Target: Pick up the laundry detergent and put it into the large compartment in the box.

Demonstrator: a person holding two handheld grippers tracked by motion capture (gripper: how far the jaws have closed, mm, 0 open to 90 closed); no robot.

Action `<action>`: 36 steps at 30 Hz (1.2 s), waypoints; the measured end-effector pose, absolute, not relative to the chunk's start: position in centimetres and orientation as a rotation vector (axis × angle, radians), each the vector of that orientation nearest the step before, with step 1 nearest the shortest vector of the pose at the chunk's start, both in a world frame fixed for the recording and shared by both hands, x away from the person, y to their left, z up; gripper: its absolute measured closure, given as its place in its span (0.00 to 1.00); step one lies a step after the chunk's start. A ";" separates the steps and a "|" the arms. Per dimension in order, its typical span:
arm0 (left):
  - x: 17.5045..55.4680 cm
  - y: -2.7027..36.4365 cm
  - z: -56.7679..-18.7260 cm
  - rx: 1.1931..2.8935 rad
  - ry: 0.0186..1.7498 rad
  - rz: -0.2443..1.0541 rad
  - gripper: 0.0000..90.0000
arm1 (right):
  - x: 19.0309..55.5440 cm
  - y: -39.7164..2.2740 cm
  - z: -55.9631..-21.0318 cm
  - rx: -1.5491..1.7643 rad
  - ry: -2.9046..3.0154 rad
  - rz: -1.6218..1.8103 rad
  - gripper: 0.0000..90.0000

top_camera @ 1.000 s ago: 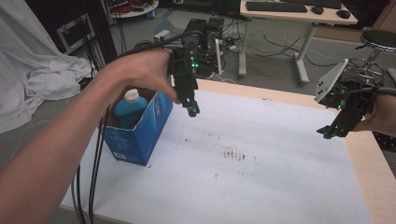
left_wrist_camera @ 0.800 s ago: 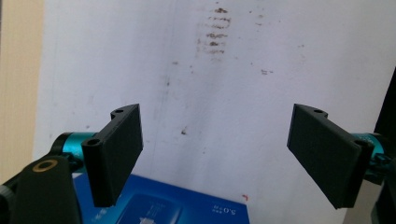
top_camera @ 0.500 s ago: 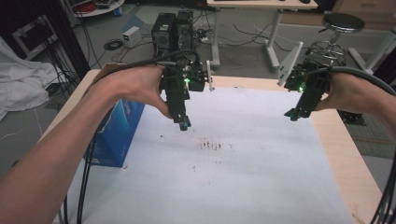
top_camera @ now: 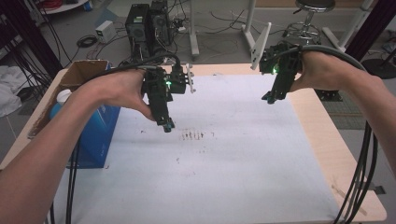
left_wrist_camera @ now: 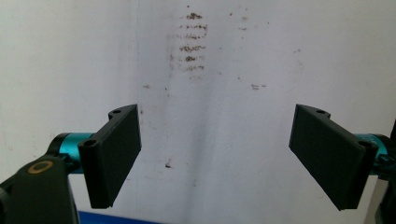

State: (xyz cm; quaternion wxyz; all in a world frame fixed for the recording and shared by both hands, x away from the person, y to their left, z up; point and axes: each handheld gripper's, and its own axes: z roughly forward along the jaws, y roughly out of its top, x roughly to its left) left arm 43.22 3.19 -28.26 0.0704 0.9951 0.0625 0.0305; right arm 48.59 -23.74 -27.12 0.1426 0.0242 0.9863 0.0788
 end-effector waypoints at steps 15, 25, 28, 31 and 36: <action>42.4 3.1 -29.3 3.004 0.172 0.070 0.19 | 48.3 -23.8 -26.8 0.082 2.842 0.238 0.14; 42.2 3.2 -29.1 2.994 0.180 0.084 0.19 | 48.1 -23.8 -26.7 0.079 2.844 0.233 0.14; 42.1 3.3 -29.0 3.001 0.181 0.090 0.19 | 48.0 -23.7 -26.7 0.082 2.850 0.241 0.14; 42.1 3.4 -29.1 3.003 0.182 0.091 0.19 | 48.0 -23.6 -26.6 0.082 2.847 0.241 0.14; 42.0 3.6 -29.1 3.006 0.182 0.088 0.19 | 48.0 -23.6 -26.6 0.078 2.844 0.244 0.14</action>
